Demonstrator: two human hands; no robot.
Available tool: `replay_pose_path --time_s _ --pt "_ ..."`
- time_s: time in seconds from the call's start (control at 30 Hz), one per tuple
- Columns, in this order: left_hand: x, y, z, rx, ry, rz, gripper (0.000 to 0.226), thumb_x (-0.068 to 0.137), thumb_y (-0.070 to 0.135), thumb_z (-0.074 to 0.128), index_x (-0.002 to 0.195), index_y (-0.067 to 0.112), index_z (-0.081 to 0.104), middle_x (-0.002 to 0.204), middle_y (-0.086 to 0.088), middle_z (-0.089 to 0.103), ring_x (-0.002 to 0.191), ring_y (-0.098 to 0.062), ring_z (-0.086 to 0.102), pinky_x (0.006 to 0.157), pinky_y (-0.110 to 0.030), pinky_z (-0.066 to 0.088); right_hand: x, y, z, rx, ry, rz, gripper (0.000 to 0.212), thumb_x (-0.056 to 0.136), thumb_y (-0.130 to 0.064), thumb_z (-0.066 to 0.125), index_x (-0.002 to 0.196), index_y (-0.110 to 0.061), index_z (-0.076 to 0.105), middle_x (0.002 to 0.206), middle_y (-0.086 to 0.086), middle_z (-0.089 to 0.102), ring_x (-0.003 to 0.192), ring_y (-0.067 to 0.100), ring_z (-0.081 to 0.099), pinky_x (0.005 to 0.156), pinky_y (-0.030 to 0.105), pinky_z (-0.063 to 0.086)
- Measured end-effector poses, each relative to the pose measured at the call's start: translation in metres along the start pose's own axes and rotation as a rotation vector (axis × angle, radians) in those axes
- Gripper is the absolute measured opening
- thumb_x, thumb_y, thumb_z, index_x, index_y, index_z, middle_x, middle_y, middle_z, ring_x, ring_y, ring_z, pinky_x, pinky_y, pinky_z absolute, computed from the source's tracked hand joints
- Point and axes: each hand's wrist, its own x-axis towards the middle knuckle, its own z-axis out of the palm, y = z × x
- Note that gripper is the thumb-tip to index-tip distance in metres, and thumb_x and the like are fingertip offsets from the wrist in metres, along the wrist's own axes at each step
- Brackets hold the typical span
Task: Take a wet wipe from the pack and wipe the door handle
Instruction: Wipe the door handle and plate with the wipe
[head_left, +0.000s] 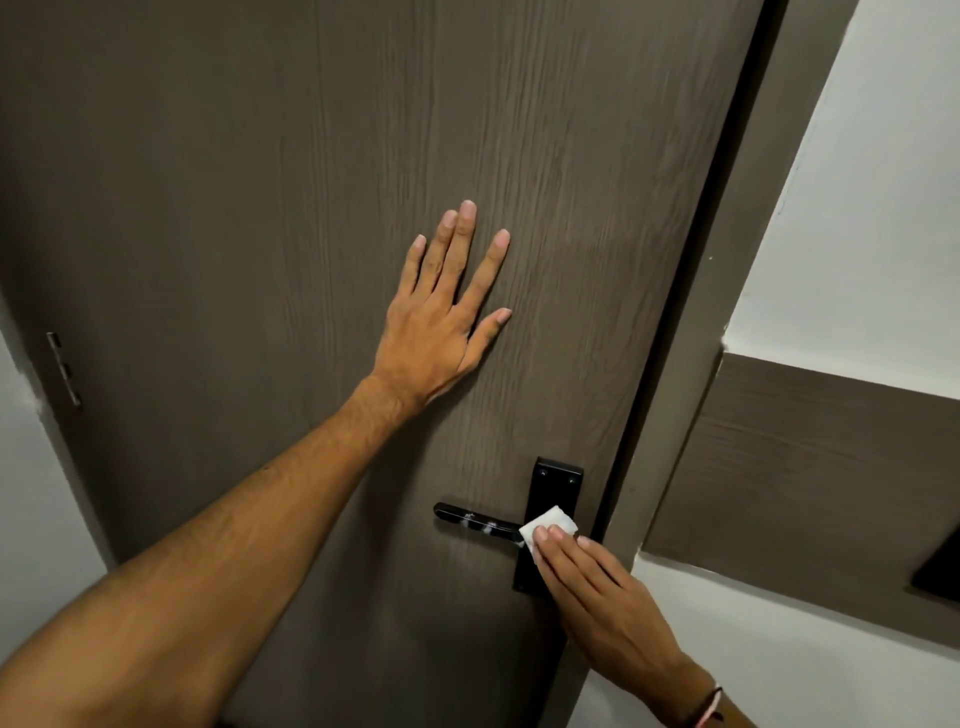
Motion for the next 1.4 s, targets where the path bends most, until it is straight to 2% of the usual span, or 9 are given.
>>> replay_pose_path --time_s 0.13,0.27,0.47,0.67,0.87,0.97,1.1,1.27,1.4 --pt "0.001 0.0 0.0 -0.02 0.047 0.011 0.069 0.11 0.056 0.026 0.166 0.017 0.012 0.17 -0.025 0.022 0.16 -0.038 0.019 0.133 -0.054 0.019 -0.001 -0.001 -0.008 -0.03 -0.066 -0.007 0.095 0.072 -0.023 0.086 0.152 -0.011 0.037 0.161 0.009 0.032 0.148 0.027 0.034 0.113 0.048 0.03" --pt "0.005 0.01 0.001 -0.04 0.118 0.038 0.067 0.109 0.055 0.025 0.164 0.016 0.02 0.168 -0.026 0.028 0.158 -0.039 0.023 0.132 -0.054 0.019 0.005 -0.007 -0.013 -0.145 -0.002 -0.051 0.081 0.081 -0.022 0.069 0.155 -0.012 0.035 0.163 0.007 0.03 0.151 0.026 0.022 0.116 0.051 0.018" --pt "-0.017 0.001 0.033 -0.04 0.144 -0.031 0.064 0.107 0.049 0.027 0.161 0.014 0.03 0.163 -0.03 0.036 0.155 -0.041 0.03 0.13 -0.055 0.023 0.062 -0.03 0.015 -0.204 -0.154 -0.153 0.071 0.086 -0.037 0.07 0.148 -0.011 0.046 0.155 0.009 0.049 0.143 0.025 0.046 0.115 0.049 0.027" --pt "0.0 0.004 0.03 -0.054 0.191 -0.035 0.063 0.106 0.046 0.027 0.159 0.013 0.033 0.162 -0.03 0.038 0.154 -0.041 0.032 0.128 -0.058 0.026 0.01 0.01 -0.002 -0.415 -0.005 -0.151 0.073 0.09 -0.005 0.052 0.158 -0.001 0.025 0.168 0.023 0.015 0.155 0.04 0.011 0.117 0.06 0.013" --pt "-0.01 0.008 0.031 -0.079 0.19 -0.075 0.063 0.106 0.047 0.025 0.157 0.011 0.037 0.161 -0.03 0.039 0.154 -0.042 0.033 0.128 -0.059 0.027 0.053 -0.015 0.008 -0.392 0.079 -0.223 0.055 0.099 -0.011 0.043 0.153 -0.003 0.037 0.157 0.021 0.042 0.149 0.036 0.031 0.117 0.051 0.028" --pt "-0.008 0.006 0.034 -0.089 0.207 -0.069 0.064 0.107 0.048 0.023 0.157 0.012 0.036 0.161 -0.031 0.039 0.153 -0.042 0.032 0.128 -0.058 0.026 0.094 -0.033 0.011 -0.194 0.168 -0.196 0.047 0.101 -0.015 0.056 0.146 -0.003 0.05 0.153 0.015 0.052 0.143 0.029 0.046 0.118 0.044 0.034" --pt "-0.007 0.004 0.036 -0.083 0.216 -0.061 0.063 0.106 0.047 0.026 0.158 0.012 0.036 0.161 -0.03 0.039 0.154 -0.041 0.031 0.13 -0.055 0.022 0.079 -0.022 0.007 -0.221 0.133 -0.178 0.054 0.1 -0.018 0.059 0.15 -0.002 0.044 0.153 0.018 0.05 0.141 0.031 0.048 0.116 0.047 0.035" --pt "-0.008 0.004 0.036 -0.062 0.212 -0.061 0.063 0.106 0.046 0.027 0.157 0.012 0.038 0.162 -0.029 0.039 0.154 -0.04 0.031 0.13 -0.055 0.022 0.017 0.022 -0.005 -0.436 0.029 -0.227 0.069 0.092 -0.002 0.039 0.157 0.006 0.018 0.165 0.033 0.007 0.153 0.046 0.009 0.115 0.059 0.019" --pt "-0.008 0.005 0.035 -0.067 0.209 -0.066 0.063 0.105 0.045 0.029 0.157 0.012 0.037 0.162 -0.03 0.038 0.154 -0.04 0.031 0.13 -0.055 0.023 0.045 0.002 0.004 -0.438 0.059 -0.257 0.064 0.097 -0.011 0.053 0.155 0.004 0.03 0.162 0.031 0.025 0.149 0.044 0.029 0.117 0.053 0.03"
